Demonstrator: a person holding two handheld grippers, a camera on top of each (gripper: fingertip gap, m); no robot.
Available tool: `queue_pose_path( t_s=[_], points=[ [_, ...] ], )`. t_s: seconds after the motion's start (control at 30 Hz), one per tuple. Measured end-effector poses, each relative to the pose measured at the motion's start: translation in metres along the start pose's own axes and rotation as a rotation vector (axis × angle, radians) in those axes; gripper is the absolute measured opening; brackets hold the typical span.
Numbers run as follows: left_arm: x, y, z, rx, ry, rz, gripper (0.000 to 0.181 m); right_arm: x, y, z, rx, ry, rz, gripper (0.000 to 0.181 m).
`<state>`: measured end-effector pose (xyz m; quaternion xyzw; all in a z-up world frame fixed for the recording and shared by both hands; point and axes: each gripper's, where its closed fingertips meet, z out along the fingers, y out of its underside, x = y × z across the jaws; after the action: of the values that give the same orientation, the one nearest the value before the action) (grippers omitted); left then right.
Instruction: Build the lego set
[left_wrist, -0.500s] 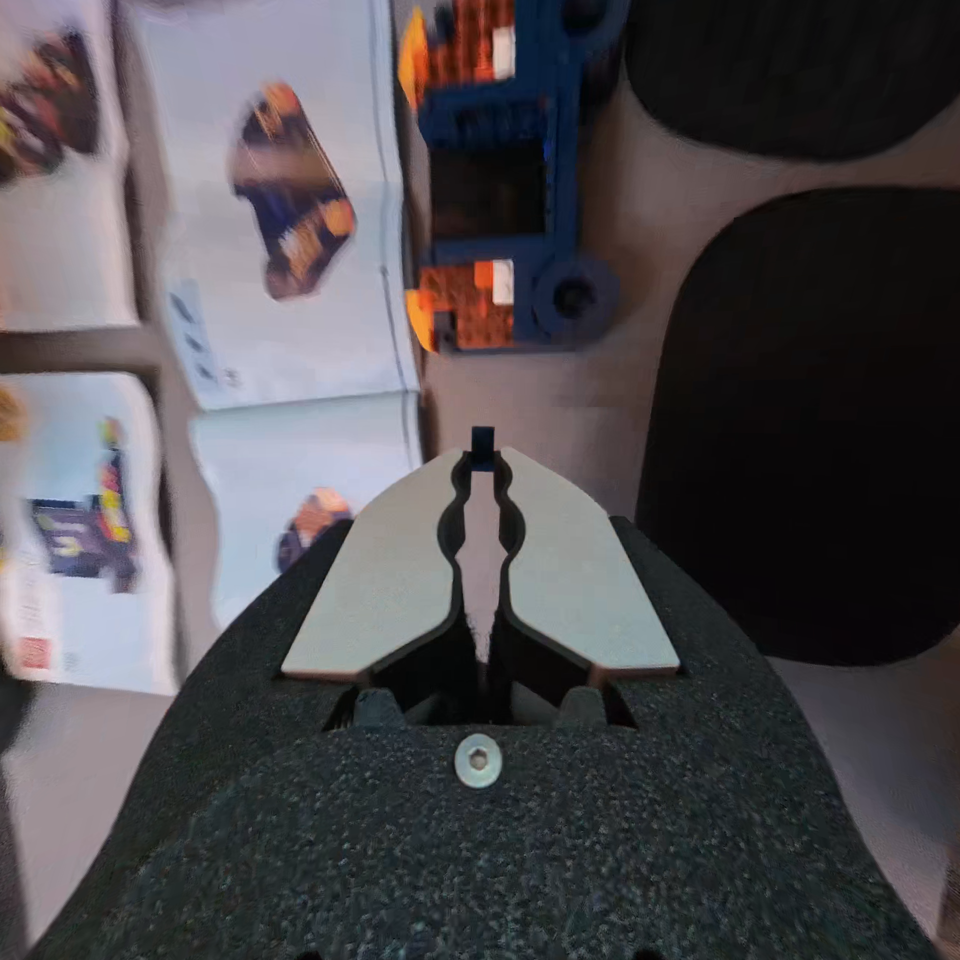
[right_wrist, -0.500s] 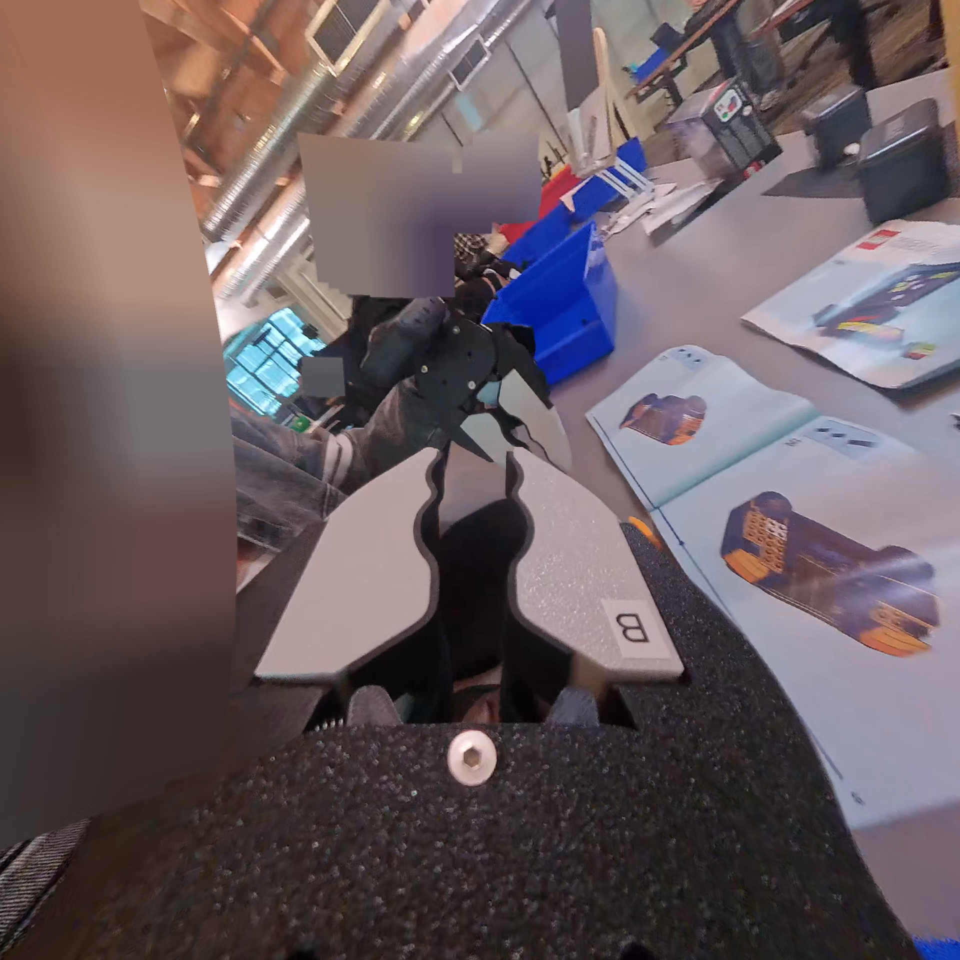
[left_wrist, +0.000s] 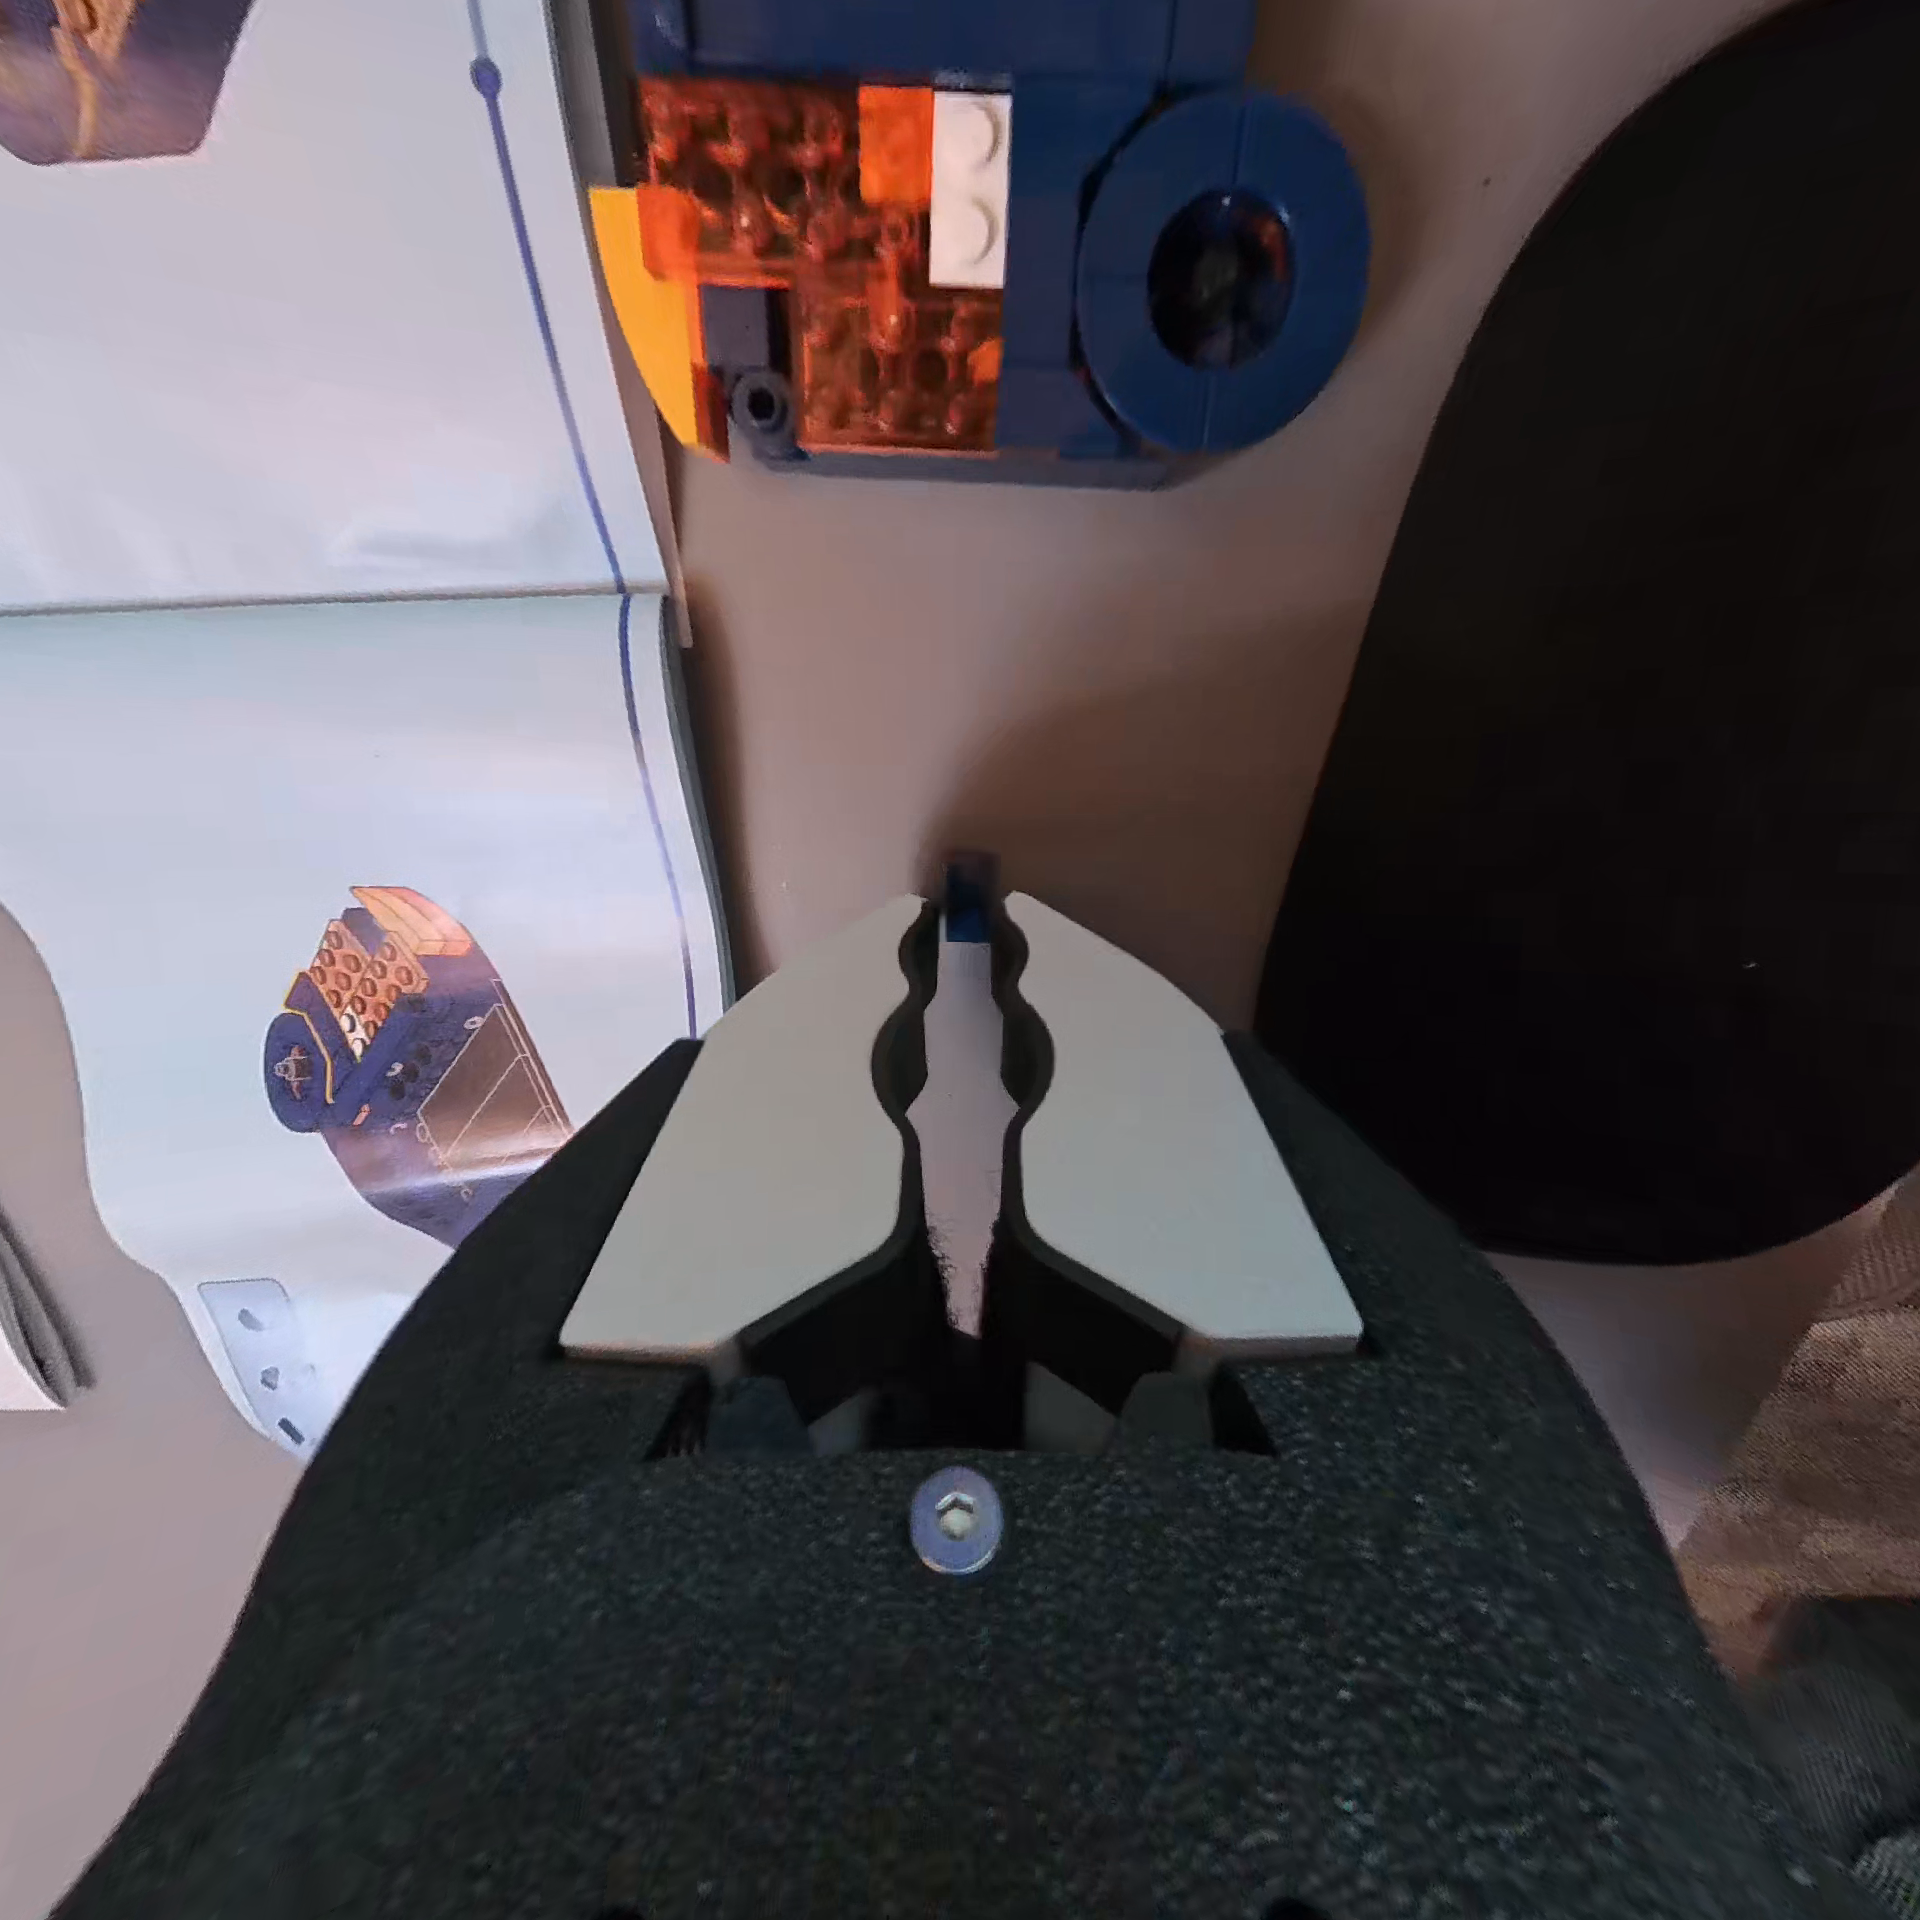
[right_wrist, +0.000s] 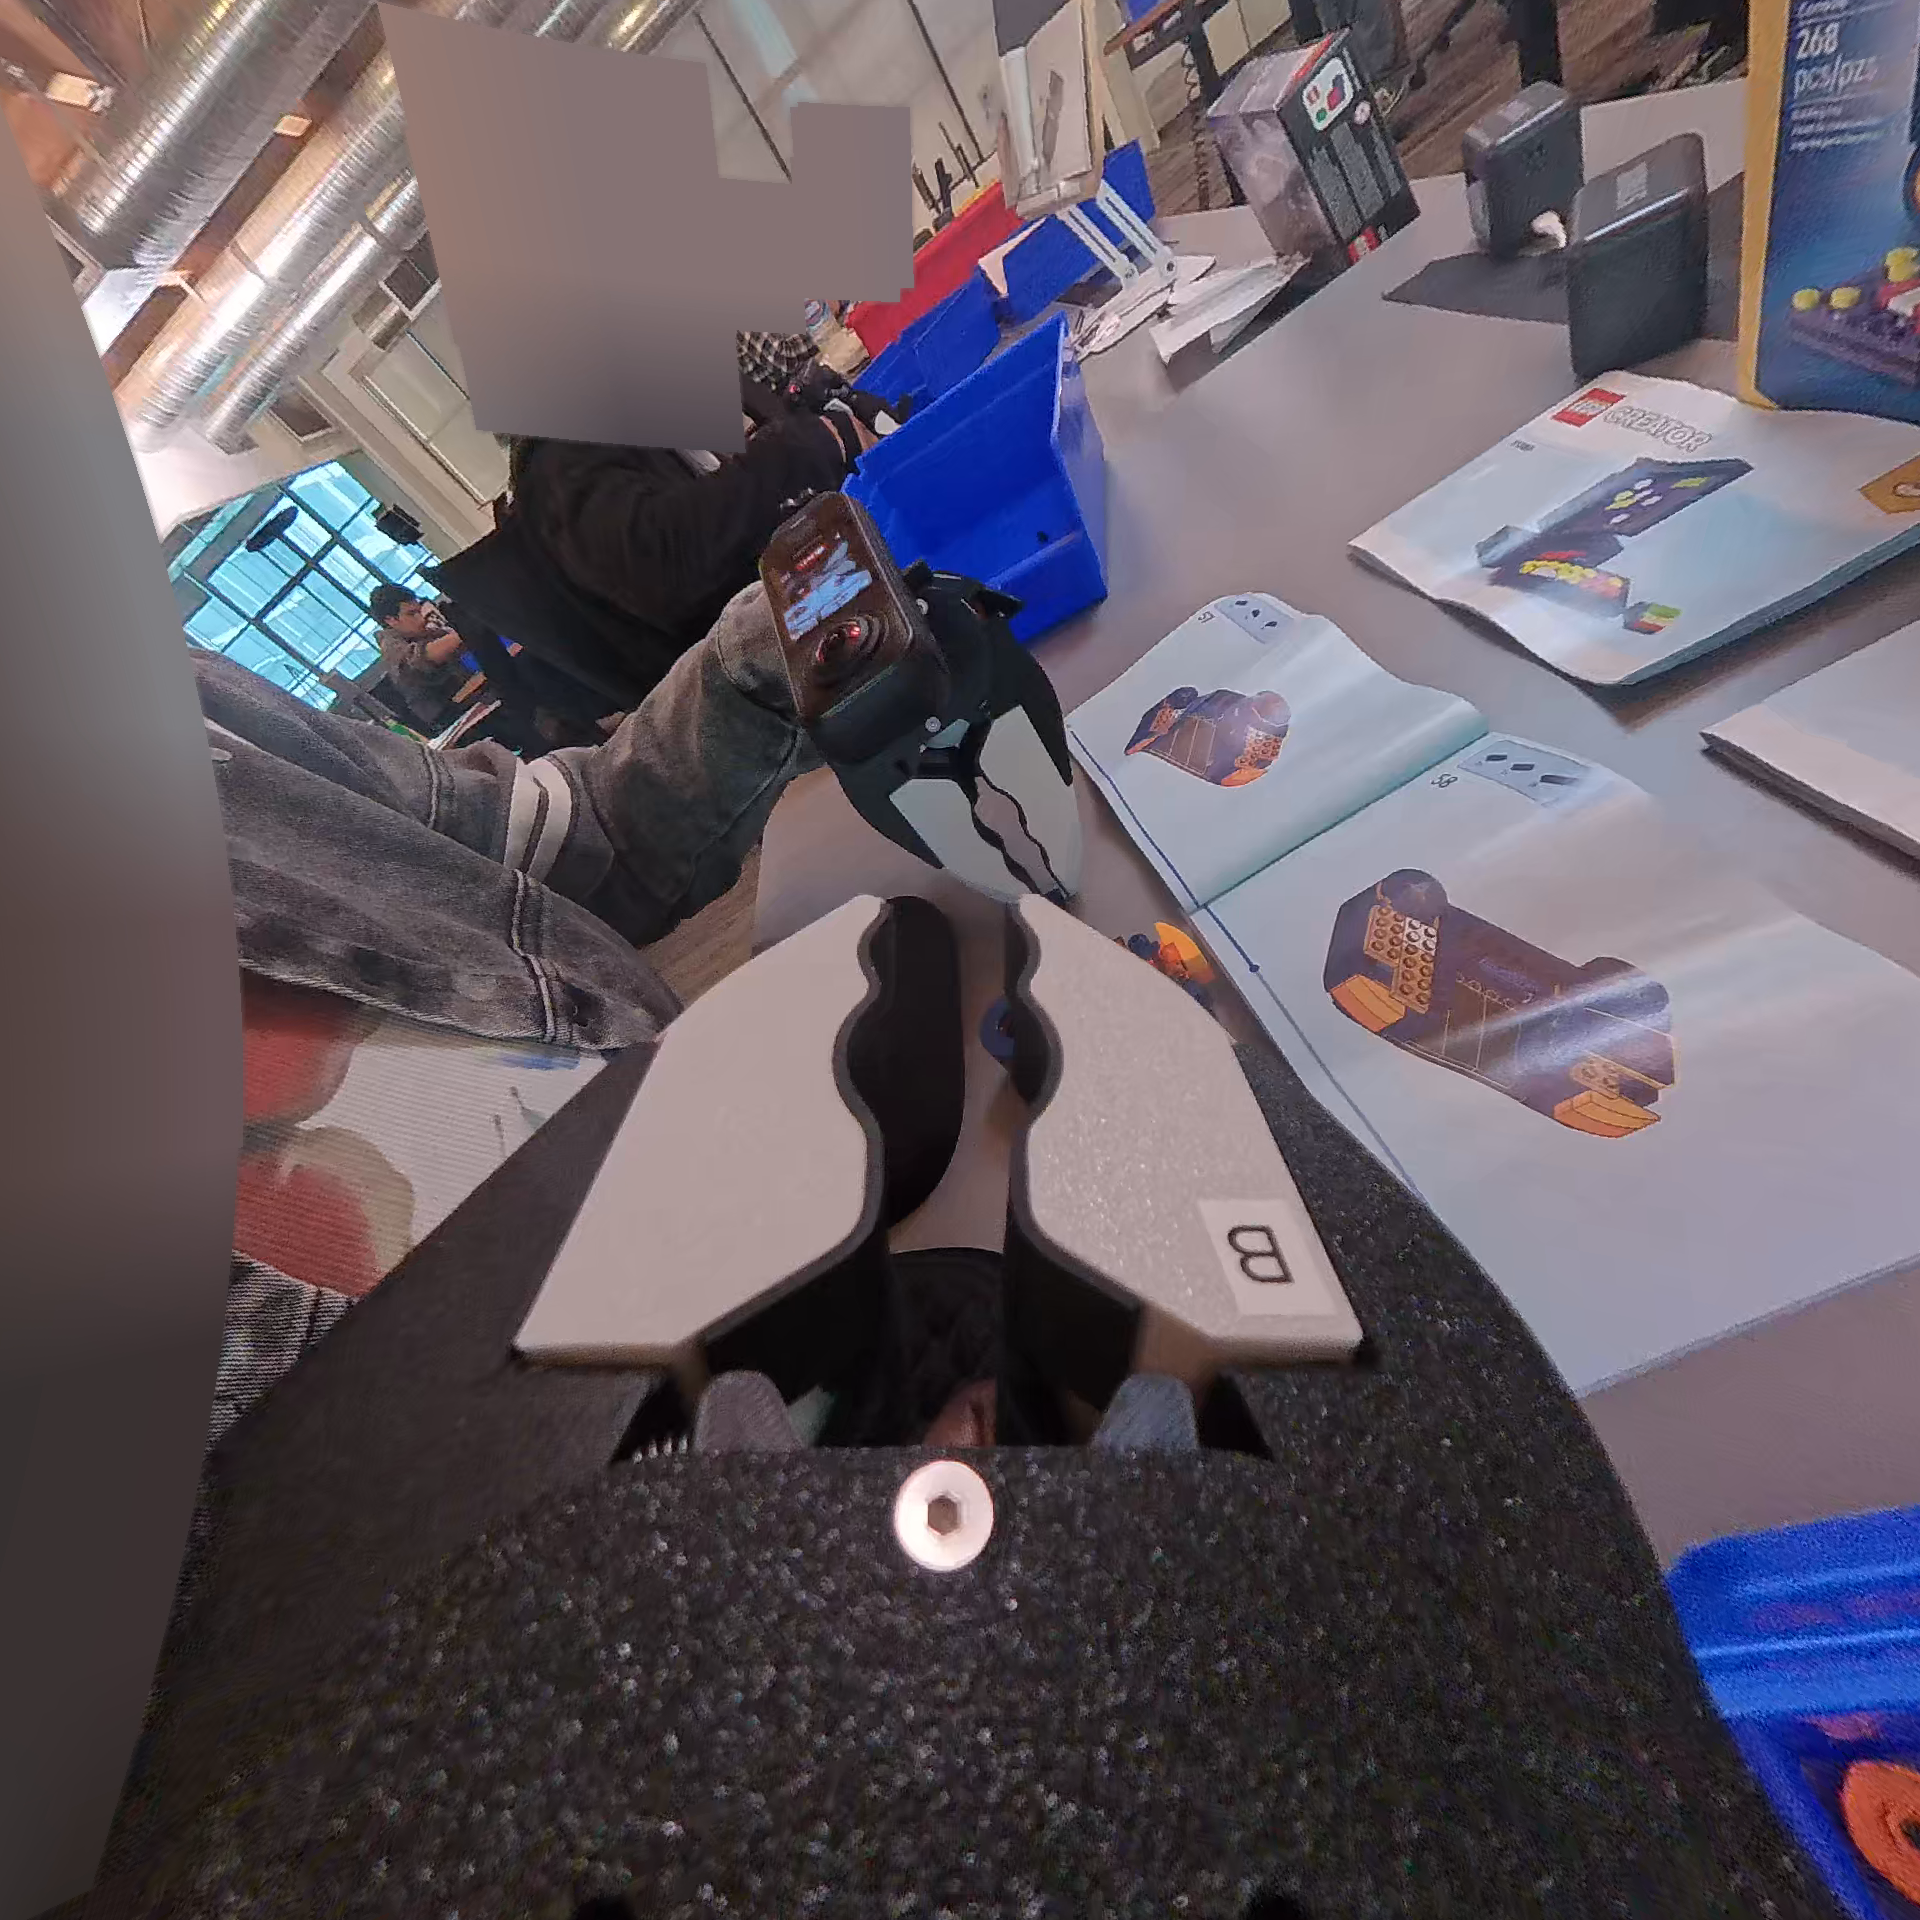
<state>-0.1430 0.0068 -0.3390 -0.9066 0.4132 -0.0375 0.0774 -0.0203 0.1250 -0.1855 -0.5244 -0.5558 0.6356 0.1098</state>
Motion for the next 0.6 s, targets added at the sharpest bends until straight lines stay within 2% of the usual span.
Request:
queue_pose_path(
  t_s=[0.23,0.33,0.37,0.43,0.47,0.53,0.6],
  points=[
    [-0.002,0.003,-0.003,-0.003,0.002,-0.007,0.022,-0.004,-0.008,-0.022,0.008,0.045,-0.046,0.019],
    [-0.005,-0.005,-0.016,0.092,-0.039,-0.029,0.028,-0.001,-0.023,-0.059,0.009,0.186,-0.149,0.02],
    [-0.013,-0.01,-0.024,0.151,-0.102,-0.044,0.032,0.002,-0.032,-0.077,0.012,0.256,-0.187,0.023],
    [-0.045,-0.03,-0.052,0.369,-0.34,-0.123,0.036,0.012,-0.054,-0.12,0.012,0.446,-0.268,0.028],
    [-0.062,-0.041,-0.075,0.53,-0.476,-0.188,0.039,0.019,-0.066,-0.144,-0.003,0.564,-0.315,0.03],
    [-0.083,-0.057,-0.129,0.933,-0.695,-0.337,0.047,0.032,-0.085,-0.185,-0.065,0.752,-0.406,0.031],
    [-0.09,-0.053,-0.179,1.372,-0.814,-0.505,0.048,0.047,-0.094,-0.211,-0.151,0.865,-0.444,0.033]
  ],
)
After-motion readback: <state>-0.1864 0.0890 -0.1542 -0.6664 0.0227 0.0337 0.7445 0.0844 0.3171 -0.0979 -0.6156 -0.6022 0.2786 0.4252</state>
